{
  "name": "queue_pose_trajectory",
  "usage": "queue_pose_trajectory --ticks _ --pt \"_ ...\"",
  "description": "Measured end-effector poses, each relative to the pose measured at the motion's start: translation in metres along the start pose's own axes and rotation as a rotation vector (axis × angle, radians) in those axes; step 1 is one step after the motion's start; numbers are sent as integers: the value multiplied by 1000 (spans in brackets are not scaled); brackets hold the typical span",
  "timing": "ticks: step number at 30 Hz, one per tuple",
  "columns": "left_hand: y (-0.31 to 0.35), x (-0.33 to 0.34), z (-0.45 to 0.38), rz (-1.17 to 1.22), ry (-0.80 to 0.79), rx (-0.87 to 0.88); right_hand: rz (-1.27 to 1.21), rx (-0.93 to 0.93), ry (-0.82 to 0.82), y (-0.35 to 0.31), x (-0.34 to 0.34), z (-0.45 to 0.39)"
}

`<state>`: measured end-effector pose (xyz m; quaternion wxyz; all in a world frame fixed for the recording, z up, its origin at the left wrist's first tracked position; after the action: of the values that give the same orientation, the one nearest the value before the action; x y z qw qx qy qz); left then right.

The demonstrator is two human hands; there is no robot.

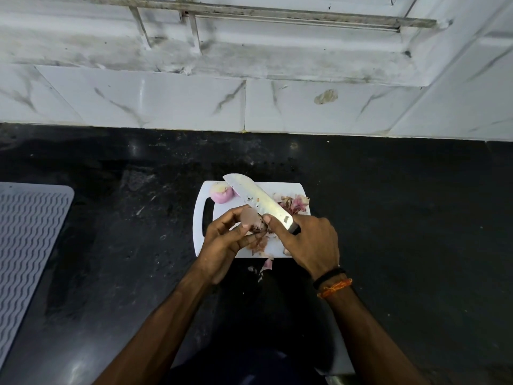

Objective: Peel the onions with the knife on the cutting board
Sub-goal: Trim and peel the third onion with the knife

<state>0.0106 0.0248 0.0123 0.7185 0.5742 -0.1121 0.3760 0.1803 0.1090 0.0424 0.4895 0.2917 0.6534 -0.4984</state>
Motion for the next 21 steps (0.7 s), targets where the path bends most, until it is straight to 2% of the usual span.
queue_pose_trajectory --ticks 4,9,14,17,21 --pt "0 3 -1 49 22 -14 -58 0 -34 1 1 -1" --pt "5 6 -3 238 72 -48 -199 -107 -104 -3 -4 5" --pt "8 7 -1 386 49 -92 -358 10 -61 4 -3 3" --pt "4 1 -1 435 64 -102 -294 11 -19 7 -10 1" --pt "5 5 -2 451 71 -106 -184 12 -48 9 -9 0"
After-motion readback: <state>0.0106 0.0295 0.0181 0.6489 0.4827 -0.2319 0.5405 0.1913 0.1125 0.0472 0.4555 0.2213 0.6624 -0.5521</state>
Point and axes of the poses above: each hand's wrist, its own z-axis away from the middle knuckle, its own x-axis out of the palm, y = z × x, the point moved 1 cm from there along -z, towards the middle knuckle, and after that the axes turned 11 degrees about z, right-handed, at the moved point
